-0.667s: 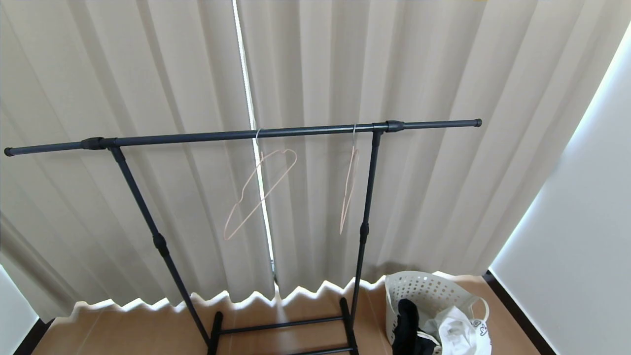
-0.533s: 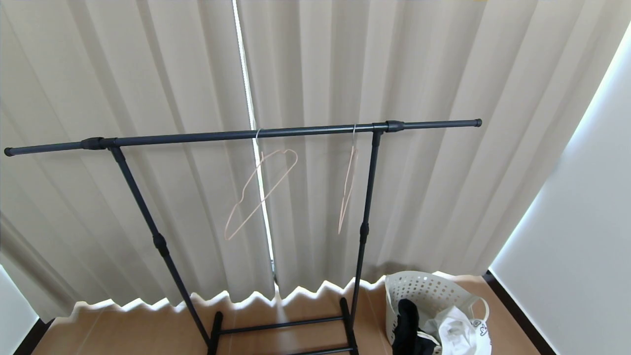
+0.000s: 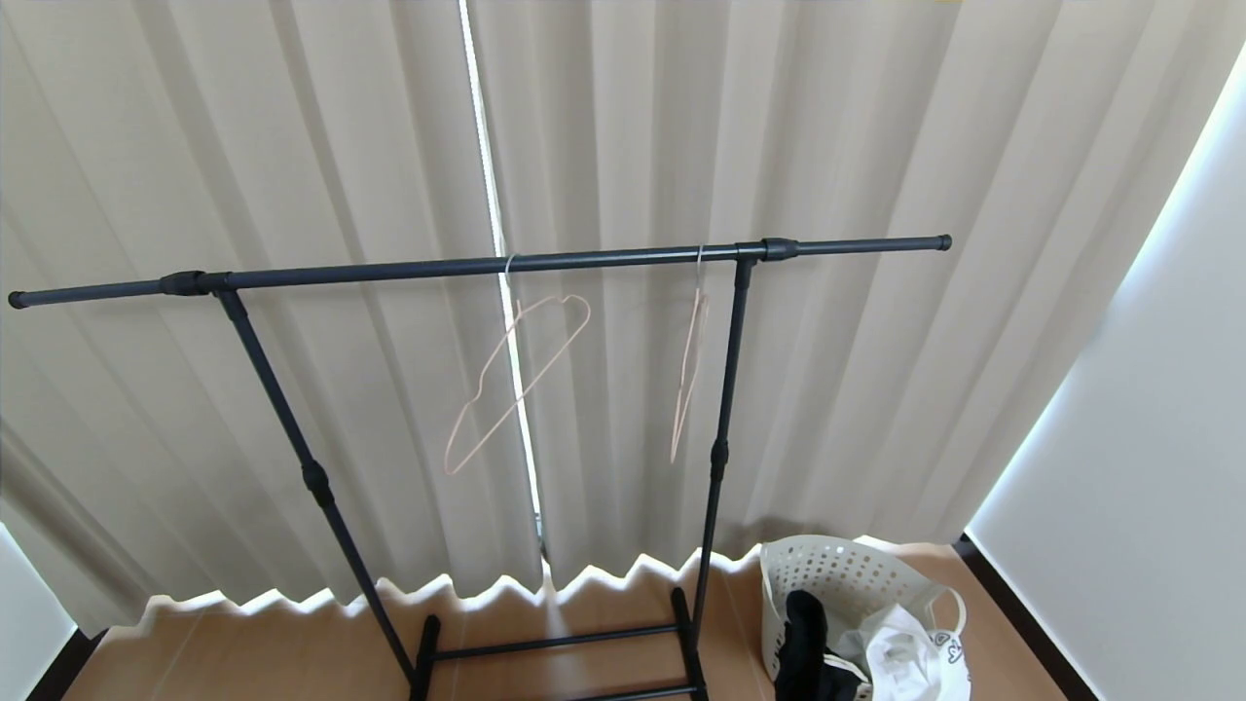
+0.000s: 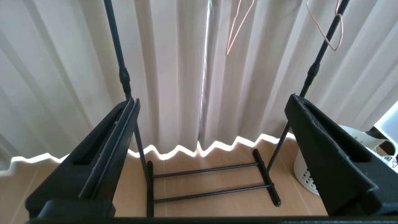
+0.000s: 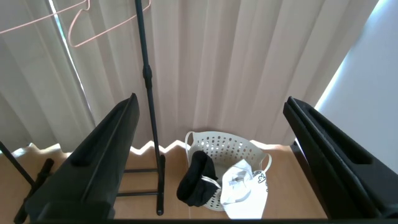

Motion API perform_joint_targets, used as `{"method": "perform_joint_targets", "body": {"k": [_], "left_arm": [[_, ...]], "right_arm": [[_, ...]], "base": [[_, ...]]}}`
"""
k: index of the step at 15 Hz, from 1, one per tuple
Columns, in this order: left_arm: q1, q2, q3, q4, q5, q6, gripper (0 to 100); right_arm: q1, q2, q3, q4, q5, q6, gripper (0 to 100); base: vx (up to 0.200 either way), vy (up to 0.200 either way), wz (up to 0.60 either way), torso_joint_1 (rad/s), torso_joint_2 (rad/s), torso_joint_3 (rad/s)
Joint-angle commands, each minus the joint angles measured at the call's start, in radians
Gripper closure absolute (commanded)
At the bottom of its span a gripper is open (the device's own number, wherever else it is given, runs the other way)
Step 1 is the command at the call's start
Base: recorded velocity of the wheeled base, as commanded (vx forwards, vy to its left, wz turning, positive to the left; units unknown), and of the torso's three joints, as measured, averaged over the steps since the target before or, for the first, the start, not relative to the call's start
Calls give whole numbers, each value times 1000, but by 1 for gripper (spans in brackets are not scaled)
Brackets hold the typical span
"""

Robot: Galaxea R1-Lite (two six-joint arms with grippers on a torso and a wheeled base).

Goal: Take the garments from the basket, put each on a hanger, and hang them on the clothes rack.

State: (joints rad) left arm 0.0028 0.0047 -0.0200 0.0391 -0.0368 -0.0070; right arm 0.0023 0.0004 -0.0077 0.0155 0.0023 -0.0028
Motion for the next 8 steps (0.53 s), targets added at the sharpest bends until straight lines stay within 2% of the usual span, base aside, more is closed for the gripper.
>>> {"method": "perform_joint_targets", "body": {"k": [1, 8], "left_arm": [[0, 1, 0, -1, 0, -1, 0], [0, 1, 0, 1, -2, 1, 0]], "right_arm": [[1, 1, 0, 0, -1, 3, 0], [1, 0, 0, 0, 1, 0, 0]], "base": [[0, 0, 0, 0, 0, 0], [0, 0, 0, 0, 0, 0]]}}
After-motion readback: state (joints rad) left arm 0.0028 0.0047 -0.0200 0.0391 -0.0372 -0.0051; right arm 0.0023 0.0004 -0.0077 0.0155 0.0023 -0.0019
